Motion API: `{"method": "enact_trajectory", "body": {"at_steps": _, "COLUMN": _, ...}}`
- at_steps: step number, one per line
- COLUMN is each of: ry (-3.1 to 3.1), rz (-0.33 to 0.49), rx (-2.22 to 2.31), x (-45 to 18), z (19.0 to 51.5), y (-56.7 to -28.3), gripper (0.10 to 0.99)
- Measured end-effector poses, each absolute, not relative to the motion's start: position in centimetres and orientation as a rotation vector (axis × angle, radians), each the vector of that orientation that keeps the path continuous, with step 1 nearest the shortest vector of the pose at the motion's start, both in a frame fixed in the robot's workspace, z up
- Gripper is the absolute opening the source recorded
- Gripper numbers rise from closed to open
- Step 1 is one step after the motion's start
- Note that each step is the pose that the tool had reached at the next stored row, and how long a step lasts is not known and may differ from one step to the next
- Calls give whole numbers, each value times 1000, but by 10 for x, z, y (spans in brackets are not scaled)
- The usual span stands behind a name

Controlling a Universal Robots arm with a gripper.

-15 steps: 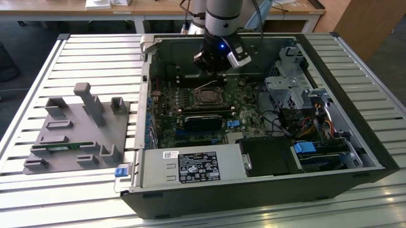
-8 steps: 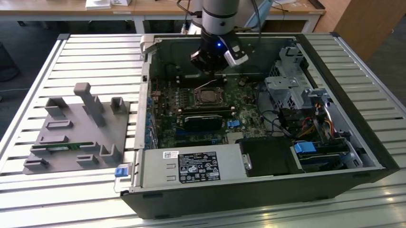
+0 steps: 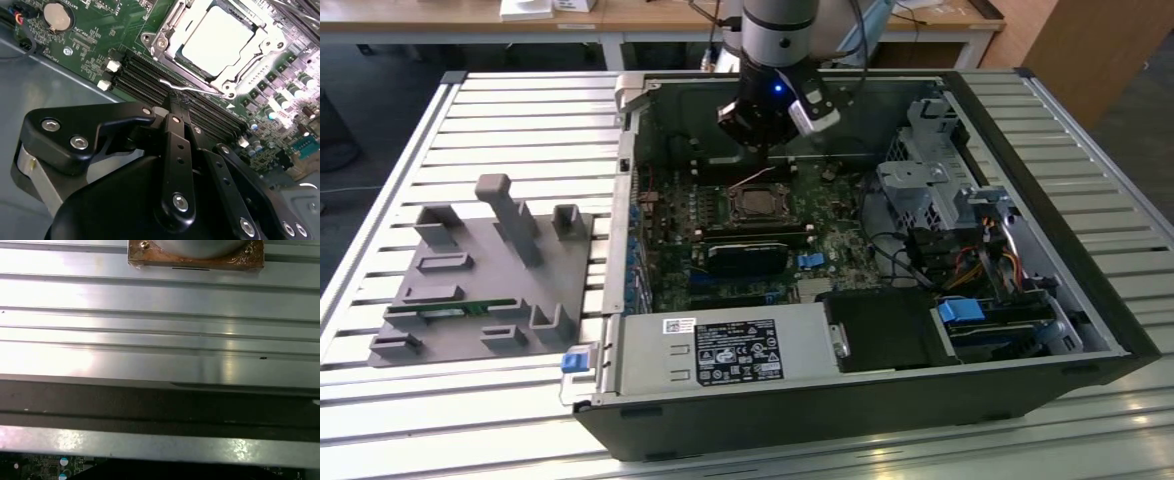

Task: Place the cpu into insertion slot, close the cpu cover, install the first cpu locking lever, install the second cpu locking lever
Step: 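Install the first cpu locking lever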

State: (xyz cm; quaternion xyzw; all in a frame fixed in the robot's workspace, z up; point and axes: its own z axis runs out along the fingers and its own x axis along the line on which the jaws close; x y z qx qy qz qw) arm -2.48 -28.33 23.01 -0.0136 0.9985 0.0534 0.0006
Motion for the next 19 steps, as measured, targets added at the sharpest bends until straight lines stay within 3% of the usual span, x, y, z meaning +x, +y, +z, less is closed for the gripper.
{"method": "enact_trajectory", "body": {"at_steps": 19, "ry": 3136, "rz": 168, "rx": -43, "x": -23, "z": 221, "y": -286, "gripper": 118}}
